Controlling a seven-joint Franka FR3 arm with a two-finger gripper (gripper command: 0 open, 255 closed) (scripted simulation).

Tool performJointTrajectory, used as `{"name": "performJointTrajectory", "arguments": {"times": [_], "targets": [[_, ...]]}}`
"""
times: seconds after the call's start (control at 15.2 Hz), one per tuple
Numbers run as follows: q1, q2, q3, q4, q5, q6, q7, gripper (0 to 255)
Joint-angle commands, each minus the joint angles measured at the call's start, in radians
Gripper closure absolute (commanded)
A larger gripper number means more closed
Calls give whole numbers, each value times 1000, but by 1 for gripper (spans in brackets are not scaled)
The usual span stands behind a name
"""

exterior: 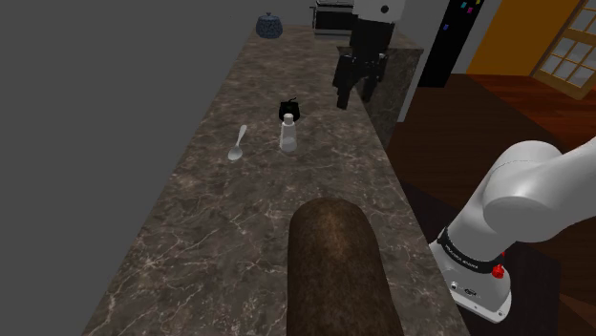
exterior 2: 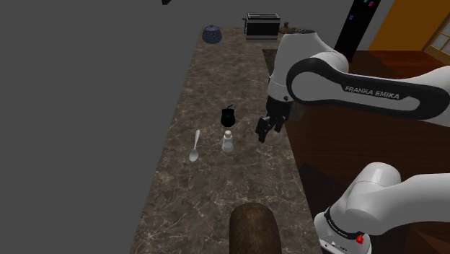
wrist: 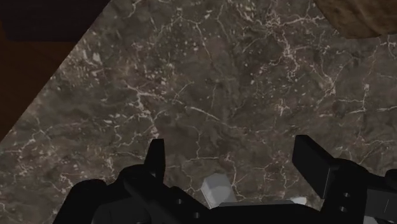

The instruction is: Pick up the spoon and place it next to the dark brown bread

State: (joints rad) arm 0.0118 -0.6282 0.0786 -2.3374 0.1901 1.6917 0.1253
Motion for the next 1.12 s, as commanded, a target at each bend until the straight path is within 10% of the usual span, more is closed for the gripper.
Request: {"name": "performJointTrajectory", "arguments": {"times": [0.0, 1.06], "targets": [[-4, 67, 34, 19, 22, 53, 70, 0], [-34, 662, 180, 384, 6, 324, 591, 0]]}}
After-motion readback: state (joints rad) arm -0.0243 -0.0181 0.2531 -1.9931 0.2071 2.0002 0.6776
